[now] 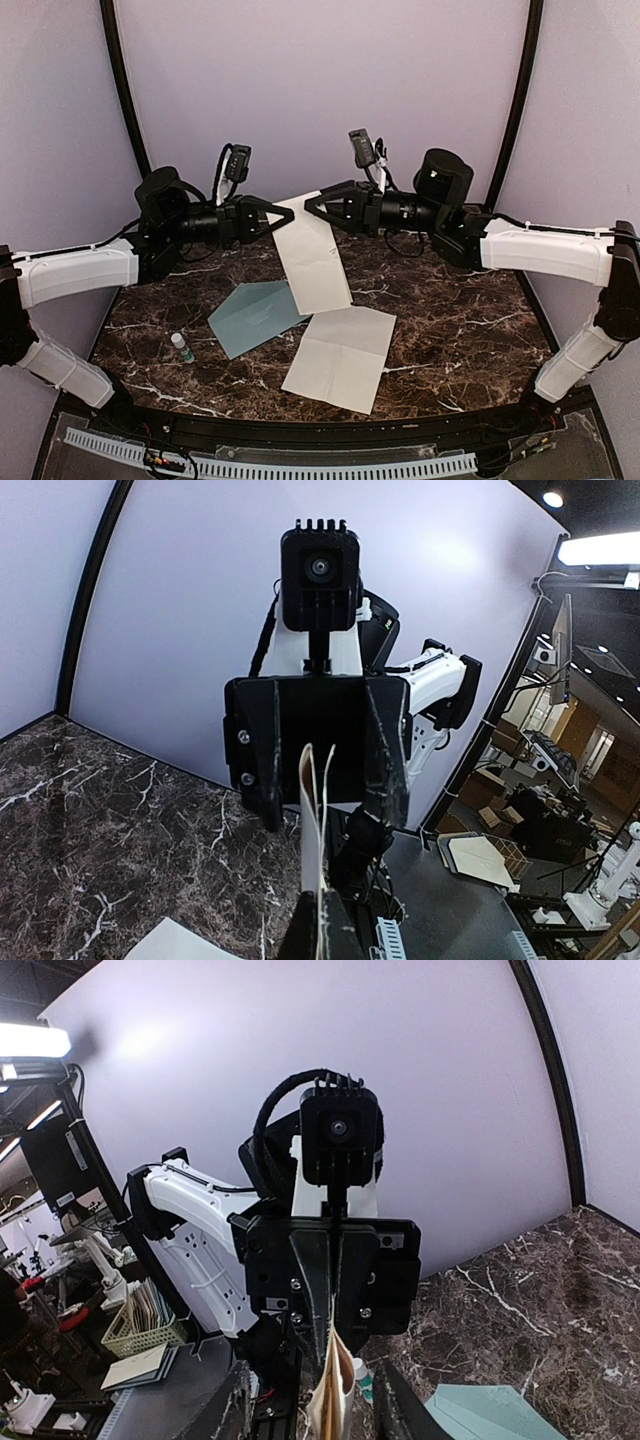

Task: Place the letter into the envelope and seal it
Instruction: Fold the letter.

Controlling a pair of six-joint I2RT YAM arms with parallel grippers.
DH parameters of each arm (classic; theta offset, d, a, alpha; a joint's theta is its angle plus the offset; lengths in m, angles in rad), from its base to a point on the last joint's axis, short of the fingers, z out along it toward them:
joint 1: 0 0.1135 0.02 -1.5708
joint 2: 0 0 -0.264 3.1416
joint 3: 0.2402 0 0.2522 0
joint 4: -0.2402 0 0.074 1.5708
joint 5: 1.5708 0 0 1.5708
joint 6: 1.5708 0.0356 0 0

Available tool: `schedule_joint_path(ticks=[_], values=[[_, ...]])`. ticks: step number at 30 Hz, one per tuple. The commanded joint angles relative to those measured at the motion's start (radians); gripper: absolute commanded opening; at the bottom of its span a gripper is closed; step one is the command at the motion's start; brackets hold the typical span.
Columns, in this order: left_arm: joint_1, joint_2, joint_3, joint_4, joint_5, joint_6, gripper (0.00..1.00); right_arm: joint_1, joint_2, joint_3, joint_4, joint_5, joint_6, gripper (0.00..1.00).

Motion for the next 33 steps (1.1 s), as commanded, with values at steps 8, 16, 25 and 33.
schedule_joint_path(ticks=[8, 16, 25, 33], values=[[-0.006, -0.012, -0.018, 0.026, 0.017, -0.011, 0.0, 0.006, -0.045, -0.043, 0.087, 0.05, 0.011, 0.0], [-0.005, -0.046, -0.025, 0.039, -0.067, -0.012, 0.0, 0.007, -0.066, -0.081, 0.04, 0.031, 0.016, 0.66], [0.0, -0.046, -0.022, 0.073, -0.096, -0.04, 0.0, 0.007, -0.13, -0.197, -0.003, 0.06, 0.027, 0.42], [0.009, -0.046, -0.019, 0.076, -0.111, -0.059, 0.0, 0.007, -0.143, -0.214, -0.004, 0.068, 0.023, 0.08]])
